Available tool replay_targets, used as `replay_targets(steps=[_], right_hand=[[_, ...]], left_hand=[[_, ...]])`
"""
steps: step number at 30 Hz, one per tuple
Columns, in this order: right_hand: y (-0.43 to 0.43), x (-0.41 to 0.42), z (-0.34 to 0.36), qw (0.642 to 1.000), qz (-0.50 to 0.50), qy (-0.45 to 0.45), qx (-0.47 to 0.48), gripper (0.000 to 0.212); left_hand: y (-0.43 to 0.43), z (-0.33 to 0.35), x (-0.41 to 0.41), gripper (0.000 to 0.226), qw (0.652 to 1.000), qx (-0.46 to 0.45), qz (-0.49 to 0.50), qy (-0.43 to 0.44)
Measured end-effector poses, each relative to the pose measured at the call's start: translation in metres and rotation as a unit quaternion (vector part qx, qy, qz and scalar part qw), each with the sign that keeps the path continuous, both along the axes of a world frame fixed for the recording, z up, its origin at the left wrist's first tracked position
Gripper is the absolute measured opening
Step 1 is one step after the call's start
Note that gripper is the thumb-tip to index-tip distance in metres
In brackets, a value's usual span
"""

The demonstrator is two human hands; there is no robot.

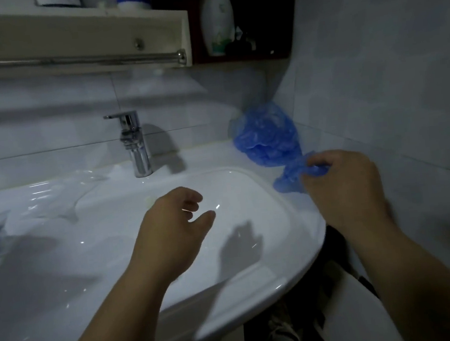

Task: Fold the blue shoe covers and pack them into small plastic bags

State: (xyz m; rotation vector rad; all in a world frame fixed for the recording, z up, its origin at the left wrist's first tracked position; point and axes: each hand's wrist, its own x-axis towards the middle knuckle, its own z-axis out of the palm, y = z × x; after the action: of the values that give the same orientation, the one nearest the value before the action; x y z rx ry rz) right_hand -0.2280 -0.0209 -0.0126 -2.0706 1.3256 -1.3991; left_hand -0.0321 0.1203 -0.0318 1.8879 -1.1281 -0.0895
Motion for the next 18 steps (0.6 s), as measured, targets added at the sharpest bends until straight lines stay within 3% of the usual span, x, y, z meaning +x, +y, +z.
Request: replay_targets(steps=[2,3,6,9,11,14,16,17,18], right_hand=[[0.025,0.011,0.011,0.981,0.097,-0.146,0.082,0.014],[0.036,0.016,0.013,0.955,0.155,-0.218,0.131,0.016],[0.059,0.027,0.011,0.818,0.318,-0.392,0.276,0.020],[0.067,0.027,0.000,0.714,0.397,-0.456,0.352,0.029],[0.069,0.026,-0.006,0.688,0.421,-0.456,0.375,0.032],[0.072,0.024,-0.010,0.697,0.428,-0.442,0.368,0.032],[0.073,0.022,-0.010,0.735,0.425,-0.411,0.333,0.037],[0.074,0.020,-0.011,0.800,0.399,-0.353,0.276,0.044],[0.073,0.019,-0.013,0.893,0.335,-0.245,0.174,0.051]], left_hand=[[0.005,0.002,-0.001,0.030,0.998,-0.024,0.004,0.050],[0.008,0.003,-0.001,0.034,0.996,-0.032,0.005,0.083],[0.026,0.002,0.007,0.067,0.973,-0.045,-0.051,0.220],[0.048,0.000,0.017,0.105,0.953,-0.004,-0.170,0.252],[0.059,-0.002,0.020,0.099,0.940,-0.016,-0.220,0.258],[0.070,0.006,0.014,0.046,0.923,-0.080,-0.242,0.288],[0.074,0.009,0.013,0.024,0.939,-0.113,-0.182,0.268],[0.076,0.009,0.014,0.021,0.943,-0.133,-0.156,0.263],[0.078,0.009,0.016,0.020,0.942,-0.152,-0.138,0.265]])
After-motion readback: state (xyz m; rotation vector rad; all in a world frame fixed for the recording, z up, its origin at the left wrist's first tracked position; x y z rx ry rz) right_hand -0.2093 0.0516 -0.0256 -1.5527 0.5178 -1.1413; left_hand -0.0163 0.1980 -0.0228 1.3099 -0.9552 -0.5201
